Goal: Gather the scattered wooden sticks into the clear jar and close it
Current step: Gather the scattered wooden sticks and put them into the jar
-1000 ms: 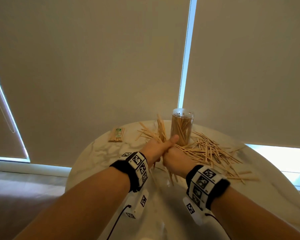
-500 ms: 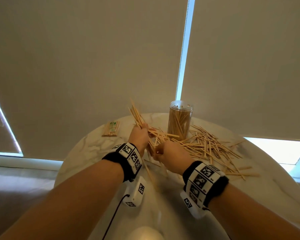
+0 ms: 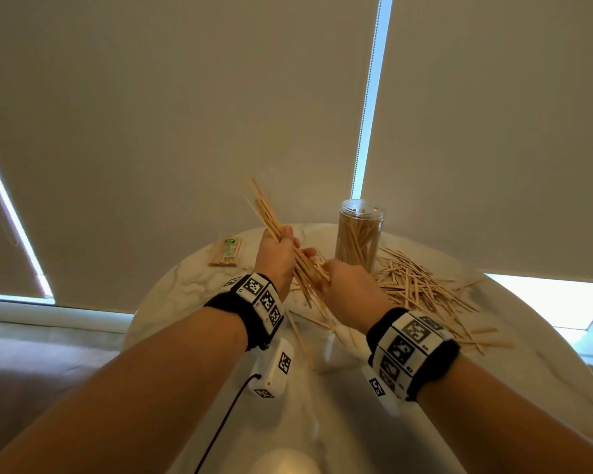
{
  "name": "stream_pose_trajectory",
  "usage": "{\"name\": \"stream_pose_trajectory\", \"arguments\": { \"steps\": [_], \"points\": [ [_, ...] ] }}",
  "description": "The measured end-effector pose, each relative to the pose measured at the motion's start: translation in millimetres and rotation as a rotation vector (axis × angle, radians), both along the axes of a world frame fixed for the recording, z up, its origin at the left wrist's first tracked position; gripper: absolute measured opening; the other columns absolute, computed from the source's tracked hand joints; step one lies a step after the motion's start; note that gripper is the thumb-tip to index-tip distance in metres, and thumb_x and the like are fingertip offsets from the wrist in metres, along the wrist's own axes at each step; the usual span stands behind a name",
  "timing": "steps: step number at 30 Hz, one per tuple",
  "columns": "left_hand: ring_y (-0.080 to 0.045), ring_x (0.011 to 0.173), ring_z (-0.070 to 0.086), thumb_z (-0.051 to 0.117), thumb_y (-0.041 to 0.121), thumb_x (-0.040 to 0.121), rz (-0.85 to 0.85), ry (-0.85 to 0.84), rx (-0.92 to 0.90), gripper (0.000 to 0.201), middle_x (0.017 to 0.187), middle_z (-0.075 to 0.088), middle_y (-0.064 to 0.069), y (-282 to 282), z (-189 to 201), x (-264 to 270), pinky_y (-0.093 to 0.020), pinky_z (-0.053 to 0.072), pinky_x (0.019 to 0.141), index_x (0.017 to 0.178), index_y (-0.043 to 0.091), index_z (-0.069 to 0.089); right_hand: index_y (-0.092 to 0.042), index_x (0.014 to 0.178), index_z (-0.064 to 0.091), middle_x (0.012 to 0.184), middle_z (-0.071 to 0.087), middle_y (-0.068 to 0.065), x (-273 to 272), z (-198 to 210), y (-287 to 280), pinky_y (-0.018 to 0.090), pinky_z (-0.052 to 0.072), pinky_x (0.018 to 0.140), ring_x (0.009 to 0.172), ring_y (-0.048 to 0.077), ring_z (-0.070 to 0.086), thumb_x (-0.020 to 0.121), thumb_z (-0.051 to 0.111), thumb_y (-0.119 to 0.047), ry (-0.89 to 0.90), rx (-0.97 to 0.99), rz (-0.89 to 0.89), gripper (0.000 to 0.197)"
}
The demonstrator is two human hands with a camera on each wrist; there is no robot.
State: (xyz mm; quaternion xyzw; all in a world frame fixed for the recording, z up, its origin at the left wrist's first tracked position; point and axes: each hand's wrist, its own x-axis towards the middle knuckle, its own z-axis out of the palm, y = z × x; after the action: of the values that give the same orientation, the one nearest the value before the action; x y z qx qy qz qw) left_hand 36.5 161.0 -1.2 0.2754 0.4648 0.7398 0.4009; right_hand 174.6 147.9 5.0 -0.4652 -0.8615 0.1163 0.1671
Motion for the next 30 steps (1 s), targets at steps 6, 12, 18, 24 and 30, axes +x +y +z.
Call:
{"name": "stream_pose_trajectory", "arguments": {
  "steps": [6,12,18,24,30],
  "points": [
    [-0.007,0.044,0.036,0.044,0.026,0.106,-0.009,0.011,0.076,0.016,0.063,0.042,0.0,-2,4,11,-0.025,0.039,0.046,0.095,0.014,0.047,-0.004,0.099,0.063,0.093,0.063,0.013,2,4,-8,0.043,0.054,0.08,0.083,0.028,0.059,0.099,0.048,-0.035,-0.089,-0.184,0.191,0.034],
    [-0.008,0.043,0.03,0.056,0.048,0.096,-0.092,-0.075,0.065,0.033,0.055,0.032,0.005,-12,12,21,-0.025,0.036,0.043,0.091,0.016,0.047,-0.011,0.095,0.066,0.088,0.073,0.009,12,7,-10,0.036,0.058,0.074,0.076,0.022,0.071,0.098,0.054,-0.026,-0.066,-0.223,0.157,0.02],
    [-0.012,0.044,0.026,0.066,0.046,0.091,-0.222,0.085,0.002,0.039,0.054,0.032,0.004,-23,13,15,-0.025,0.027,0.043,0.071,0.022,0.044,-0.018,0.134,0.056,0.116,0.068,-0.002,20,19,-3,0.03,0.053,0.089,0.102,0.015,0.063,0.09,0.069,-0.027,-0.158,-0.24,0.136,0.047],
    [-0.011,0.045,0.018,0.06,0.033,0.095,-0.448,0.171,-0.098,0.044,0.055,0.024,0.004,-35,9,23,-0.022,0.017,0.041,0.059,0.024,0.036,-0.016,0.151,0.029,0.122,0.063,0.008,25,49,15,0.032,0.052,0.077,0.101,0.026,0.064,0.1,0.045,-0.012,0.393,-0.114,0.033,0.054],
    [-0.013,0.044,0.019,0.057,0.026,0.097,-0.558,0.343,-0.15,0.043,0.054,0.028,0.001,-44,3,40,-0.022,0.018,0.043,0.061,0.023,0.033,-0.021,0.128,0.049,0.096,0.076,0.004,22,65,3,0.032,0.061,0.076,0.087,0.019,0.073,0.106,0.043,-0.015,0.864,-0.185,0.16,0.024]
  ]
}}
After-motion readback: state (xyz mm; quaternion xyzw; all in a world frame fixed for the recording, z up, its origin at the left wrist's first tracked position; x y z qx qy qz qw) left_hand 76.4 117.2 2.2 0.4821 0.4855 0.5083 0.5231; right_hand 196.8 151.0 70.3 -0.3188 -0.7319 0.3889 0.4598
